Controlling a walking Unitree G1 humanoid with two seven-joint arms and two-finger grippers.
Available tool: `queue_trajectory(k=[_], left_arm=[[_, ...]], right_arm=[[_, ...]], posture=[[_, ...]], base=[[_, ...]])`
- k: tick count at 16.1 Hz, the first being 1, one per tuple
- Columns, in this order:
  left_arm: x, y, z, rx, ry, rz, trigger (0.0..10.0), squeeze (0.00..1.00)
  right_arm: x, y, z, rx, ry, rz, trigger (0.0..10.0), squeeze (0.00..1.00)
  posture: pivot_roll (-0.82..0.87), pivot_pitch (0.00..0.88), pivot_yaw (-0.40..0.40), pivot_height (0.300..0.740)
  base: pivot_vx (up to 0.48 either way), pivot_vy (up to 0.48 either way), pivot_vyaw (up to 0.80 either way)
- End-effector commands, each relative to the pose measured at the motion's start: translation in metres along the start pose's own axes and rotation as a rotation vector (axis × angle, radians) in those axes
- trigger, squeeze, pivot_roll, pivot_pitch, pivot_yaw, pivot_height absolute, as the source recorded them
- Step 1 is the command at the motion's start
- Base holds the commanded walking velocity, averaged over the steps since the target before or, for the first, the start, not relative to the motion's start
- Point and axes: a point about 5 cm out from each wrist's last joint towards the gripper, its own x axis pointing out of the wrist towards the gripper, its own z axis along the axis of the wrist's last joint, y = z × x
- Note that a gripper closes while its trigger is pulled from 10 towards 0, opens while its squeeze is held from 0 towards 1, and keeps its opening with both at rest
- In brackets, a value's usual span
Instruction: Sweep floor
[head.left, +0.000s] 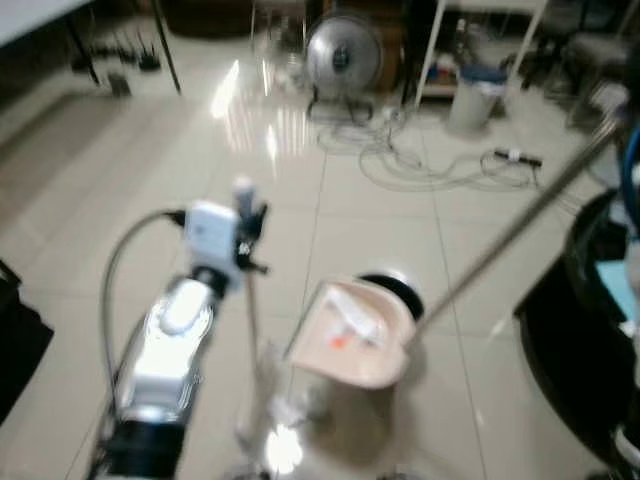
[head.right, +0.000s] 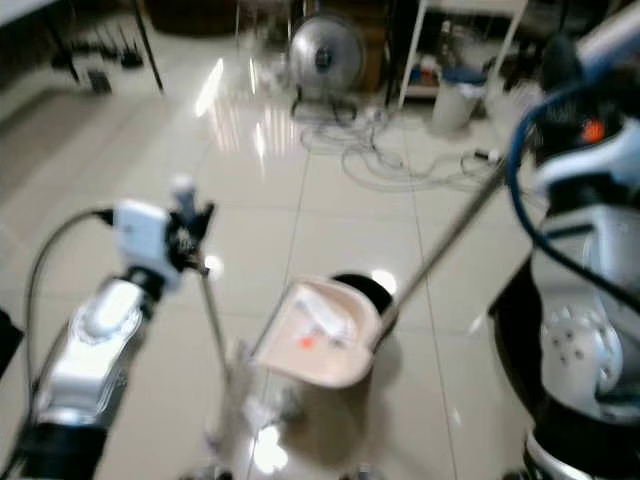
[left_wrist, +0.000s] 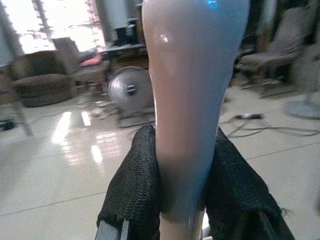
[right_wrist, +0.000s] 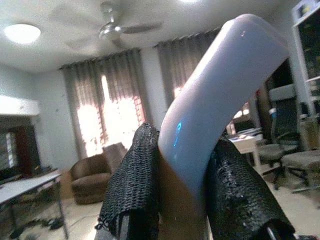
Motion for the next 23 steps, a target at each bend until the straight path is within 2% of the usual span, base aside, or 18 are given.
queue_trajectory(k=[1, 5, 8, 11, 23], left_arm=[[0.004, 0.002, 0.01, -0.007, -0.039, -0.009, 10.0, 0.0], [0.005, 0.006, 0.018, 0.035, -0.067, 0.015, 10.0, 0.0], [0.007, 0.009, 0.025, 0.035, -0.095, 0.022, 10.0, 0.0], [0.007, 0.013, 0.028, 0.037, -0.104, 0.036, 10.0, 0.0], [-0.002, 0.028, 0.029, 0.079, -0.096, 0.09, 10.0, 0.0]], right_arm=[[0.001, 0.007, 0.011, 0.014, -0.047, 0.024, 10.0, 0.0], [0.001, 0.006, 0.011, 0.021, -0.035, 0.016, 10.0, 0.0], [0.001, 0.005, 0.01, 0.049, -0.026, 0.001, 10.0, 0.0], [0.003, 0.007, 0.01, 0.057, -0.024, 0.007, 10.0, 0.0], [0.007, 0.008, 0.014, 0.052, -0.035, 0.037, 10.0, 0.0]], posture=[[-0.05, 0.069, 0.008, 0.74], [-0.05, 0.07, 0.008, 0.74], [-0.04, 0.071, 0.004, 0.74], [-0.04, 0.071, 0.002, 0.74], [-0.03, 0.069, -0.018, 0.74]], base=[[0.0, 0.48, 0.0], [0.0, 0.12, 0.0], [0.085, 0.0, -0.15], [0.314, 0.0, -0.6], [0.389, 0.0, 0.0]])
